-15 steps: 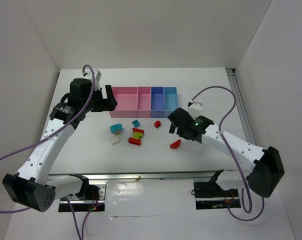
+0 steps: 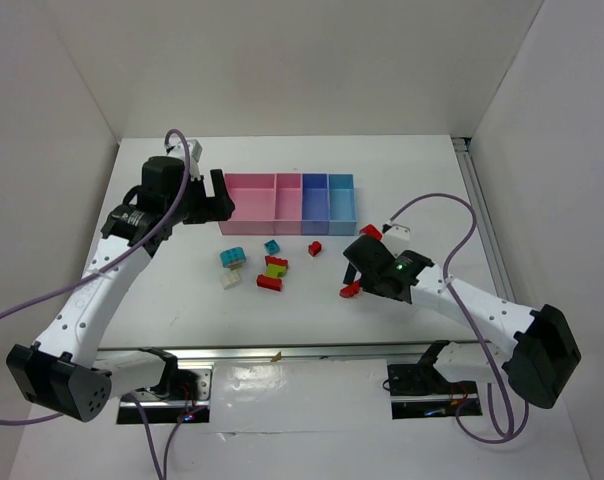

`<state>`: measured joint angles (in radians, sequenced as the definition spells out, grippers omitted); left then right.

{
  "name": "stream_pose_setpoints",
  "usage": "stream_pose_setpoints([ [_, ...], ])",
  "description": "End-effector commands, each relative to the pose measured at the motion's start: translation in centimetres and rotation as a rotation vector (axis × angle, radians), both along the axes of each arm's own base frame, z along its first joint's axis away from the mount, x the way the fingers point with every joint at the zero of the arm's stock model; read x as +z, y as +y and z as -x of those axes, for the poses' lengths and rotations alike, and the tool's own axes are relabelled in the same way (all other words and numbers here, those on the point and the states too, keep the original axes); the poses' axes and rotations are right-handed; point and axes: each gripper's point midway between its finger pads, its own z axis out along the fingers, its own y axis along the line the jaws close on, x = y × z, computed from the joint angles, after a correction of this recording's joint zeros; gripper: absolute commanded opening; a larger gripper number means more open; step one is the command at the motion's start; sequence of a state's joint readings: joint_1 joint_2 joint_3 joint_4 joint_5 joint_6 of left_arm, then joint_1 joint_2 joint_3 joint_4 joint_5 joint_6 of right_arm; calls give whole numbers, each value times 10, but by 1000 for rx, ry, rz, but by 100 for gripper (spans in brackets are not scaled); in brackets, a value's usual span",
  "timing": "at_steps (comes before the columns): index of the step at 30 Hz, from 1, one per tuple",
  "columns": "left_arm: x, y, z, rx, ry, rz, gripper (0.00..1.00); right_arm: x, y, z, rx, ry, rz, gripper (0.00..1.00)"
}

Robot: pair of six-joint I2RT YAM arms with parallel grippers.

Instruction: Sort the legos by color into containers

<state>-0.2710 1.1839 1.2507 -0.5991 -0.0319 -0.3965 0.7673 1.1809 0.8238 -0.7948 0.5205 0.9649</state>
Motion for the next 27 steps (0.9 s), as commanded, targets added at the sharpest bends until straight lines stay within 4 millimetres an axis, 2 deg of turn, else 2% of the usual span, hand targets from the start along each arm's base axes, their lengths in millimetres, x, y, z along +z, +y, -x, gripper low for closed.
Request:
stream_pose_setpoints([
  [1, 11, -2, -4, 13, -32, 6, 100, 5, 23, -10, -8, -74, -139, 100],
  [2, 11, -2, -4, 13, -32, 6, 100, 7, 26, -13, -16, -86, -158, 100],
  [9, 2, -7, -4, -4, -1, 2, 100, -32, 41, -18, -42, -15, -158, 89],
  [12, 2, -10, -3, -18, -3, -5, 100, -36, 46, -25, -53, -35, -173, 86],
  [14, 2, -9, -3, -23, -5, -13, 100, -43, 46, -28, -58, -30, -155, 81],
  [17, -1, -8, -5, -16, 2, -20, 100, -54, 44, -30, -87, -16, -124, 80],
  [18, -1, -6, -6, -7, 0, -26, 100, -55, 44, -30, -87, -6, -114, 73],
  [24, -7, -8, -8, -14, 8, -44, 100, -69, 44, -27, -100, 32, -96, 68],
  [27, -14, -9, -10, -14, 25, -50, 100, -71, 43, -24, -105, 35, -110, 56],
])
